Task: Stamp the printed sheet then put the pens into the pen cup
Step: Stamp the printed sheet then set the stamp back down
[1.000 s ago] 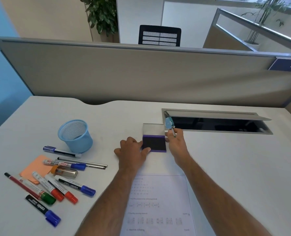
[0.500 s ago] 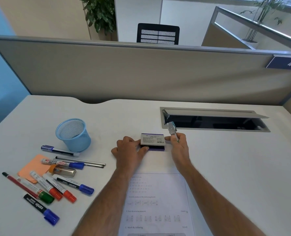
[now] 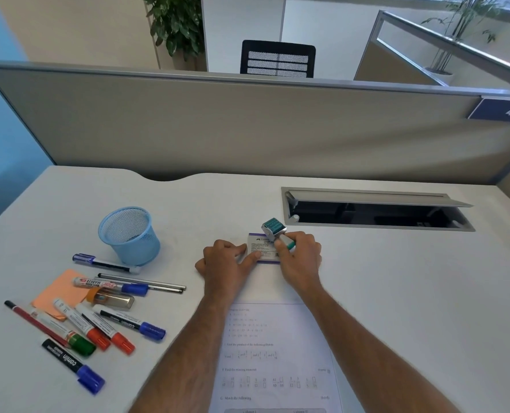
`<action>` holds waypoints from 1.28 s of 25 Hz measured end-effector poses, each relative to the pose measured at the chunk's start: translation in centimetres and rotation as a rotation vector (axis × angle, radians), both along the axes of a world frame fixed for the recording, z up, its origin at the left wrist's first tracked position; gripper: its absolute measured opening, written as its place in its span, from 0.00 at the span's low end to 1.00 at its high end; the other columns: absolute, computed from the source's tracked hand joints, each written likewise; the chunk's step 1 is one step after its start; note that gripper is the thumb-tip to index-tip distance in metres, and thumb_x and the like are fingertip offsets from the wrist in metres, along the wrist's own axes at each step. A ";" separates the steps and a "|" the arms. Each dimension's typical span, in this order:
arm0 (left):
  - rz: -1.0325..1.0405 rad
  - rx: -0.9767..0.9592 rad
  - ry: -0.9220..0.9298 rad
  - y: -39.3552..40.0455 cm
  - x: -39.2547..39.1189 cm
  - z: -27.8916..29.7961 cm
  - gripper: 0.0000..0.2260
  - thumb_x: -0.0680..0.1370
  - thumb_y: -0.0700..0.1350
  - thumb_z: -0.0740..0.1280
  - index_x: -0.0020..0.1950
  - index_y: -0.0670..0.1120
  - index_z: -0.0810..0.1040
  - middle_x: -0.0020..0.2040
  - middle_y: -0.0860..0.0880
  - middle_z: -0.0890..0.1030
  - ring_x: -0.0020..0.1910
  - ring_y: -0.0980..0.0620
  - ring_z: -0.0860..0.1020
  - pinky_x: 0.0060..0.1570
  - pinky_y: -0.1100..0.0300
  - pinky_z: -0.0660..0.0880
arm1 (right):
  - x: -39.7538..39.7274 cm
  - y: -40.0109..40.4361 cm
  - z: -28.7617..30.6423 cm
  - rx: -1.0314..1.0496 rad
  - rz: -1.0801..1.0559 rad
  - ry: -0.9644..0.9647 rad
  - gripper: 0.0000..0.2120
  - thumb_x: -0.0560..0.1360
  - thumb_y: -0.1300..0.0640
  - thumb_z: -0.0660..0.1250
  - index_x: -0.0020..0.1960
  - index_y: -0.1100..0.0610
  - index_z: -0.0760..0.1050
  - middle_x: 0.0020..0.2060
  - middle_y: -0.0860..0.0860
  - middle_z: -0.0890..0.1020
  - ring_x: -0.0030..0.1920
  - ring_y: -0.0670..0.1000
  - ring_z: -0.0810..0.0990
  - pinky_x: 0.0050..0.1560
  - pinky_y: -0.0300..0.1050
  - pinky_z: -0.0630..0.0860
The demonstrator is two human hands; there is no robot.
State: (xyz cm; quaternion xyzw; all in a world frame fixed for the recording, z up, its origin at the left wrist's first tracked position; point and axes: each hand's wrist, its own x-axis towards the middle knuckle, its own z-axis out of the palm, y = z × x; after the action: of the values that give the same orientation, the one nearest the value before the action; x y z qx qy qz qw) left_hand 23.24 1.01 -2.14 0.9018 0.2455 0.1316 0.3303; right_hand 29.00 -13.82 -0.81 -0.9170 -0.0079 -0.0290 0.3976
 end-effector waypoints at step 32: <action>-0.148 0.041 0.042 0.1 -2.9 0.6 0.26 0.71 0.66 0.68 0.63 0.53 0.78 0.62 0.51 0.76 0.62 0.48 0.71 0.62 0.51 0.67 | -2.3 -2.3 -0.1 0.147 -0.008 -0.015 0.27 0.74 0.50 0.72 0.67 0.61 0.67 0.61 0.56 0.74 0.59 0.53 0.73 0.59 0.50 0.74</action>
State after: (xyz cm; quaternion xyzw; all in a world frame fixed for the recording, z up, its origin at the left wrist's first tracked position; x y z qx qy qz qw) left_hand 20.30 1.06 -1.59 0.9266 0.1823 0.0931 0.3154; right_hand 26.66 -16.08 -0.87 -0.8851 -0.0053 -0.0381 0.4639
